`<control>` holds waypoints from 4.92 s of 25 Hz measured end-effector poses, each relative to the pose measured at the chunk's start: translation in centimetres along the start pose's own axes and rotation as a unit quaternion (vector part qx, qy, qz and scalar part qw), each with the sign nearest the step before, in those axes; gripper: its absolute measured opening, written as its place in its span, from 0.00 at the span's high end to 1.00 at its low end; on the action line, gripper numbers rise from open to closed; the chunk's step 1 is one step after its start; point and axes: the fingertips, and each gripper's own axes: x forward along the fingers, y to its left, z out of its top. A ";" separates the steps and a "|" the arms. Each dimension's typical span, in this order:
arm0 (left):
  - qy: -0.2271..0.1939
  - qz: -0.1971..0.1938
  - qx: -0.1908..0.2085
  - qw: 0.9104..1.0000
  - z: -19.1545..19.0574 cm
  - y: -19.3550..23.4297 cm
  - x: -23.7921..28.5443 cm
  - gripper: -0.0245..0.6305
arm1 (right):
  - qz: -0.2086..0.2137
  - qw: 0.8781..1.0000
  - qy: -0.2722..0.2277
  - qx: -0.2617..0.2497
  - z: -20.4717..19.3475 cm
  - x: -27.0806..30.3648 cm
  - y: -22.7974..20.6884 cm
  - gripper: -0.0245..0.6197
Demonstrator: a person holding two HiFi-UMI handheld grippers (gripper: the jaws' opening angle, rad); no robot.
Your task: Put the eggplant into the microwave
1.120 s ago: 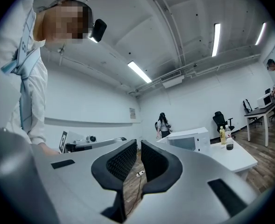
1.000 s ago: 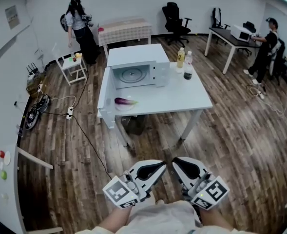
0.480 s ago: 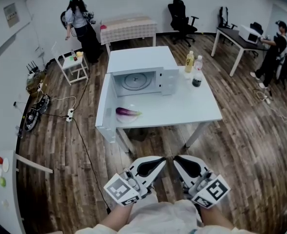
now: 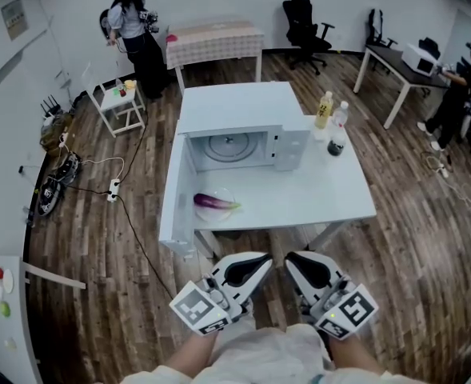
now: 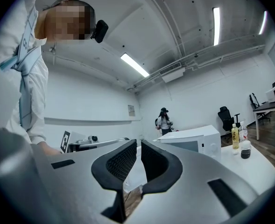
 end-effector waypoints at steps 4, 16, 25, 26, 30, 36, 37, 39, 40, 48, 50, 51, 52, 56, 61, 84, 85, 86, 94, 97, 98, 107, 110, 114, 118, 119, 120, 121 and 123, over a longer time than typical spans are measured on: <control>0.000 -0.002 -0.004 1.000 0.3 2.4 0.6 0.96 | 0.005 1.000 0.005 -0.003 -0.1 2.5 -1.4 0.90; 0.016 0.033 -0.007 0.999 -1.6 9.4 2.8 0.96 | 0.021 0.999 0.026 -0.027 -1.0 7.2 -6.3 0.90; 0.061 0.191 0.009 0.980 -6.2 16.4 3.6 0.96 | 0.078 0.993 0.083 -0.043 -4.0 9.0 -10.2 0.90; 0.066 0.200 0.017 0.978 -6.6 17.0 3.7 0.96 | 0.088 0.991 0.086 -0.043 -4.2 9.3 -10.7 0.90; 0.112 0.206 0.057 0.970 -8.9 19.5 3.8 0.96 | 0.113 0.989 0.091 -0.043 -4.5 10.6 -12.3 0.90; 0.195 0.175 0.110 0.959 -12.4 22.6 4.4 0.92 | 0.120 0.988 0.093 -0.026 -5.8 11.9 -14.2 0.90; 0.209 0.167 0.116 0.956 -12.9 23.0 4.5 0.88 | 0.121 0.988 0.092 -0.024 -6.0 12.1 -14.3 0.90; 0.237 0.152 0.126 0.951 -13.9 23.7 4.6 0.85 | 0.120 0.988 0.093 -0.022 -6.3 12.3 -14.7 0.90; 0.251 0.143 0.131 0.948 -14.4 24.1 4.6 0.84 | 0.120 0.988 0.094 -0.021 -6.4 12.4 -15.0 0.90; 0.365 0.049 0.132 0.920 -18.4 25.4 4.5 0.78 | 0.110 0.988 0.106 -0.019 -8.2 12.9 -16.7 0.90; 0.403 0.022 0.125 0.906 -19.9 25.6 4.0 0.77 | 0.108 0.987 0.113 -0.022 -9.0 13.2 -16.9 0.90; 0.425 0.008 0.124 0.897 -20.9 25.7 3.7 0.75 | 0.106 0.987 0.117 -0.023 -9.4 13.4 -17.0 0.90; 0.447 -0.005 0.124 0.886 -21.8 25.8 3.3 0.75 | 0.104 0.987 0.119 -0.025 -9.7 13.6 -17.2 0.90; 0.519 -0.039 0.143 0.842 -23.8 26.6 2.0 0.72 | 0.097 0.988 0.121 -0.024 -10.5 14.3 -17.4 0.90; 0.584 -0.057 0.165 0.793 -24.8 28.2 0.5 0.71 | 0.085 0.989 0.121 -0.025 -11.3 15.5 -17.2 0.90; 0.733 -0.139 0.226 0.627 -30.5 32.6 -3.9 0.73 | 0.026 0.991 0.133 -0.003 -12.8 16.3 -17.3 0.90; 0.732 -0.139 0.227 0.627 -30.6 32.6 -3.9 0.74 | 0.026 0.991 0.134 -0.002 -12.9 16.3 -17.3 0.90; 0.732 -0.139 0.227 0.627 -30.6 32.6 -4.0 0.75 | 0.027 0.990 0.136 -0.001 -13.0 16.4 -17.4 0.90; 0.706 -0.099 0.206 0.671 -29.1 33.3 -2.3 0.77 | 0.033 0.989 0.142 0.006 -13.6 16.5 -17.4 0.90; 0.687 -0.076 0.192 0.697 -28.0 33.7 -1.0 0.77 | 0.035 0.989 0.144 0.009 -13.8 16.6 -17.4 0.90; 0.678 -0.067 0.185 0.708 -27.5 33.8 -0.4 0.77 | 0.036 0.989 0.146 0.010 -13.9 16.7 -17.4 0.90; 0.534 0.064 0.052 0.842 -21.0 35.4 4.4 0.77 | 0.046 0.986 0.162 0.015 -15.0 17.4 -17.7 0.90; 0.509 0.086 0.034 0.856 -19.6 35.6 4.7 0.77 | 0.050 0.983 0.176 0.023 -16.0 17.9 -17.5 0.90; 0.491 0.099 0.031 0.865 -18.1 35.3 5.2 0.77 | 0.059 0.977 0.201 0.045 -17.4 19.4 -17.1 0.74; 0.461 0.113 0.007 0.880 -16.5 34.7 6.0 0.77 | 0.057 0.973 0.211 0.079 -18.9 21.0 -17.4 0.70; 0.455 0.117 -0.002 0.883 -16.1 34.6 6.2 0.77 | 0.053 0.972 0.211 0.091 -19.2 21.4 -17.6 0.69; 0.449 0.120 -0.010 0.885 -15.8 34.5 6.4 0.77 | 0.049 0.971 0.211 0.104 -19.5 21.8 -17.8 0.69; 0.447 0.122 -0.014 0.886 -15.6 34.4 6.5 0.77 | 0.044 0.969 0.211 0.117 -19.9 22.2 -18.1 0.68; 0.447 0.124 -0.017 0.886 -15.4 34.0 6.8 0.77 | 0.035 0.966 0.210 0.147 -20.4 22.8 -18.6 0.67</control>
